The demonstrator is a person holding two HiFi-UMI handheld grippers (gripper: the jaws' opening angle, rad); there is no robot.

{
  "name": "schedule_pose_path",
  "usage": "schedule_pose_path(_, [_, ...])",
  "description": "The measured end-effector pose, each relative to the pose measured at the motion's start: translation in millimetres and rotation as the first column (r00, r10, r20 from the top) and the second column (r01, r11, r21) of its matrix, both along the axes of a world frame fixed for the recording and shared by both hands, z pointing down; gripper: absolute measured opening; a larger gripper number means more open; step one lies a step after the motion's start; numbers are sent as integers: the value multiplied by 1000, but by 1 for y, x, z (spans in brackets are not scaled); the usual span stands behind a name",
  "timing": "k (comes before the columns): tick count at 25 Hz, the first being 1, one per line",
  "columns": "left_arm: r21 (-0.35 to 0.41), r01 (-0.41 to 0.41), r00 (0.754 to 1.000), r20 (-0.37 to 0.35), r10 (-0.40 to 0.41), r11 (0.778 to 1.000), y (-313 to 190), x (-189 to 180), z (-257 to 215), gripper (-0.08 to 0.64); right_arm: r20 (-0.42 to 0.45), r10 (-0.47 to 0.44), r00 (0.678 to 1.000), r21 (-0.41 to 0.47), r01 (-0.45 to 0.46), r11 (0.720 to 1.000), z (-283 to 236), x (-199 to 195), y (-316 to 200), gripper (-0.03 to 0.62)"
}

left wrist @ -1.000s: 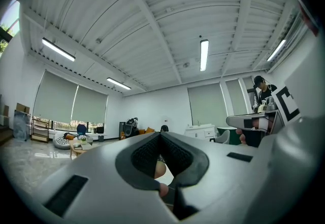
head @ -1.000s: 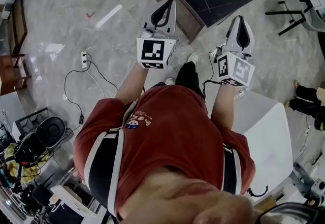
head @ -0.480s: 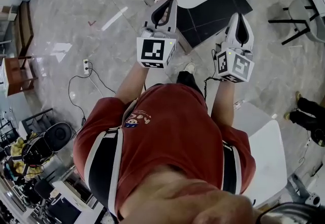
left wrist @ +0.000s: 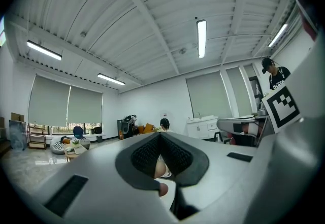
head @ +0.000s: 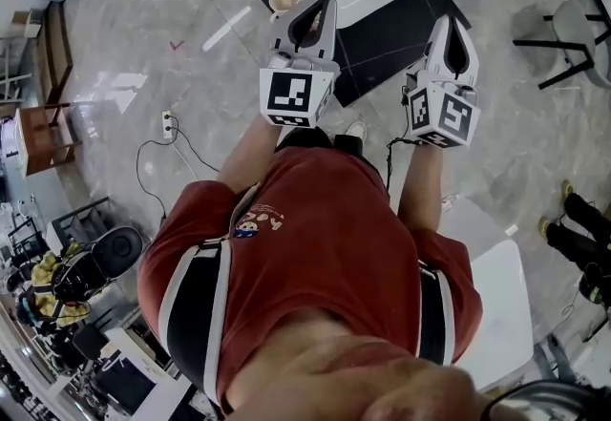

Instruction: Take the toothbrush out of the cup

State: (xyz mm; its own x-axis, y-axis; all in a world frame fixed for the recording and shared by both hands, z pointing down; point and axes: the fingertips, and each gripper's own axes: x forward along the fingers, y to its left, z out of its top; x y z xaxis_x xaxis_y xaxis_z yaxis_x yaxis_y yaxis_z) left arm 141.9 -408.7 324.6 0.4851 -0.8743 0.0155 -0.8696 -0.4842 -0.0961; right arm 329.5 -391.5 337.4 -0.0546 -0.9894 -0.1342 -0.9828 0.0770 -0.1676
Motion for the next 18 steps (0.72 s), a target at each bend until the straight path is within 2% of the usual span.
schedule_pose_path(8, [-36, -7, 1000, -17, 6, 999, -48, 1, 16, 5, -18, -8, 1000, -33, 7, 999, 12, -5, -51, 11])
schedule_pose_path(18, [-66, -63, 997, -48, 60, 996, -125, 17, 36, 5, -61, 16, 998, -97, -22, 995, 36, 1, -121, 11])
